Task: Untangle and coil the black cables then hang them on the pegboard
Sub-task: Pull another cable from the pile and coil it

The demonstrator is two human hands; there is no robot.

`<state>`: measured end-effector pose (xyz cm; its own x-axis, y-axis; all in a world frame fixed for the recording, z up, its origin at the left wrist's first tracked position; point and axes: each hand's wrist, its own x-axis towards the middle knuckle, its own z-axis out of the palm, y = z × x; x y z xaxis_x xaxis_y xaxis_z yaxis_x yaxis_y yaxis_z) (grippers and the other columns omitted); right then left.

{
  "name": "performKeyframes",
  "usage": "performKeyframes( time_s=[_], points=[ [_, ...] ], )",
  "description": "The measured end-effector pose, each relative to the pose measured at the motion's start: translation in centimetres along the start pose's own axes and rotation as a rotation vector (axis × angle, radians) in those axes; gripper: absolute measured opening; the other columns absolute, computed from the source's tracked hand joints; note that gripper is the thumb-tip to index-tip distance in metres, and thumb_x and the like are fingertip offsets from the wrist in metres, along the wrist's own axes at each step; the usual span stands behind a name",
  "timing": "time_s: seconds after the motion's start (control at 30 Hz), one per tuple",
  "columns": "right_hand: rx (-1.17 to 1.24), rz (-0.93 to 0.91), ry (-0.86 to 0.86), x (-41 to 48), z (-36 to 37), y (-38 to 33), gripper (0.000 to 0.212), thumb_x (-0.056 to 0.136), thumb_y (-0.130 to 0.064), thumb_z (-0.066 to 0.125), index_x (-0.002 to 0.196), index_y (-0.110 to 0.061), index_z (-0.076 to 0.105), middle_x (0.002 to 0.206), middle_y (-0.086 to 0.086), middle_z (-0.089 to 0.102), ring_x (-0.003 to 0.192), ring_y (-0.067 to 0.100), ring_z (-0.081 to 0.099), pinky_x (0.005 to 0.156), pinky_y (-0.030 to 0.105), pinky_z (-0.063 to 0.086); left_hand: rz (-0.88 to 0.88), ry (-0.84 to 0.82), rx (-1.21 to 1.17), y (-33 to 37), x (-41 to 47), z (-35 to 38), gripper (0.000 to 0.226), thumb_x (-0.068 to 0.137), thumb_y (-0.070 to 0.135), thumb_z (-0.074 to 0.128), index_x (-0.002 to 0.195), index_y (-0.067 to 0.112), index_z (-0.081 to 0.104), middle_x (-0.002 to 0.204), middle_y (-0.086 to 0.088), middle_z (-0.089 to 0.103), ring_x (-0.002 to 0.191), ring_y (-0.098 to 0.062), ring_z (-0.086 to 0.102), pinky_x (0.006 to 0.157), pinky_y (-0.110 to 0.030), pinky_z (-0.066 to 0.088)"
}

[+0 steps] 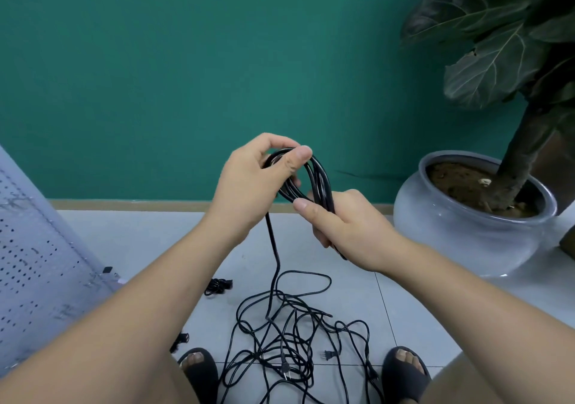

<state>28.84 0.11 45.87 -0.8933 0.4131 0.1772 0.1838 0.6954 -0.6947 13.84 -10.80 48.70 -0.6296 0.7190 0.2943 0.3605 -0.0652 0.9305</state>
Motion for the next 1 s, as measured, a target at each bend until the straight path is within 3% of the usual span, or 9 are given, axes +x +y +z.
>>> performKeyframes(
  time_s=[0.1,0.2,0.3,0.4,0.5,0.6,0.67,0.87,1.0],
  points=[
    [0.022,0.001,0.005,0.1,0.4,0.2,0.052,0.111,-0.052,0.049,0.081,-0.01,0.052,0.066,0.01,0.066,0.047,0.015,0.053,0.054,0.033,0.046,-0.077,-0.019,-0.228,-0.1,0.0,0.5,0.02,0.098,0.034,0.077,0.112,0.021,0.071,0.08,0.004,0.069,0.074,-0.015,0.064,0.077,-0.027,0.054],
    [0.039,-0.003,-0.048,0.2,0.7,0.1,0.021,0.11,-0.055,0.05,0.115,-0.035,0.055,0.068,0.003,0.071,0.05,0.019,0.064,0.054,0.034,0.052,-0.182,-0.036,-0.452,-0.1,-0.2,1.1,0.015,0.102,0.028,0.073,0.109,0.019,0.063,0.066,0.006,0.053,0.06,-0.013,0.052,0.064,-0.027,0.048],
    [0.027,-0.007,-0.083,0.5,0.8,0.4,0.043,0.108,-0.055,0.055,0.146,-0.046,0.035,0.07,0.005,0.072,0.053,0.02,0.067,0.059,0.041,0.061,-0.256,-0.012,-0.6,0.2,-0.1,1.5,0.015,0.102,0.014,0.069,0.096,0.018,0.056,0.061,0.008,0.034,0.051,-0.011,0.026,0.051,-0.024,0.03],
    [0.046,0.012,-0.094,0.7,0.9,-0.2,0.038,0.106,-0.044,0.066,0.137,-0.047,0.045,0.076,0.003,0.075,0.06,0.015,0.072,0.059,0.038,0.062,-0.257,0.062,-0.565,0.2,0.5,1.6,0.021,0.097,0.002,0.065,0.089,0.018,0.053,0.064,0.005,0.029,0.052,-0.013,0.015,0.046,-0.025,0.019],
    [0.15,0.088,-0.012,1.1,1.6,-0.7,0.027,0.096,-0.024,0.076,0.112,-0.039,0.06,0.084,-0.002,0.076,0.071,0.009,0.077,0.063,0.035,0.061,-0.242,0.119,-0.477,0.4,0.7,2.2,0.021,0.09,-0.004,0.059,0.092,0.016,0.055,0.065,0.002,0.036,0.05,-0.014,0.018,0.042,-0.023,0.023],
    [0.142,0.15,0.075,1.4,2.8,-0.7,0.022,0.094,-0.019,0.07,0.104,-0.032,0.056,0.082,-0.003,0.076,0.073,0.013,0.074,0.069,0.039,0.059,-0.235,0.147,-0.39,0.6,0.5,3.0,0.023,0.088,-0.006,0.056,0.097,0.015,0.058,0.063,0.002,0.037,0.049,-0.015,0.021,0.043,-0.022,0.025],
    [0.079,0.178,0.088,1.3,3.5,-0.9,0.018,0.097,-0.021,0.064,0.106,-0.029,0.051,0.081,-0.002,0.071,0.071,0.02,0.066,0.06,0.038,0.051,-0.248,0.164,-0.383,0.6,0.7,3.3,0.022,0.089,-0.005,0.056,0.099,0.015,0.058,0.063,0.002,0.035,0.048,-0.015,0.021,0.043,-0.023,0.024],
    [0.012,0.208,0.128,2.1,3.6,-1.4,0.04,0.09,-0.029,0.067,0.066,-0.012,0.041,0.055,0.0,0.038,0.052,0.018,0.027,0.048,0.032,0.025,-0.275,0.186,-0.442,0.1,1.7,3.3,0.02,0.093,0.018,0.081,0.096,0.018,0.061,0.066,0.003,0.026,0.05,-0.016,0.018,0.045,-0.025,0.021],
    [0.036,0.228,0.057,2.1,3.8,-1.1,0.031,0.098,-0.026,0.059,0.081,0.0,0.055,0.059,0.002,0.044,0.055,0.021,0.037,0.055,0.034,0.032,-0.227,0.239,-0.435,-0.4,2.2,2.8,0.023,0.087,0.032,0.089,0.093,0.019,0.071,0.065,0.005,0.03,0.052,-0.017,0.02,0.046,-0.025,0.024]
  ],
)
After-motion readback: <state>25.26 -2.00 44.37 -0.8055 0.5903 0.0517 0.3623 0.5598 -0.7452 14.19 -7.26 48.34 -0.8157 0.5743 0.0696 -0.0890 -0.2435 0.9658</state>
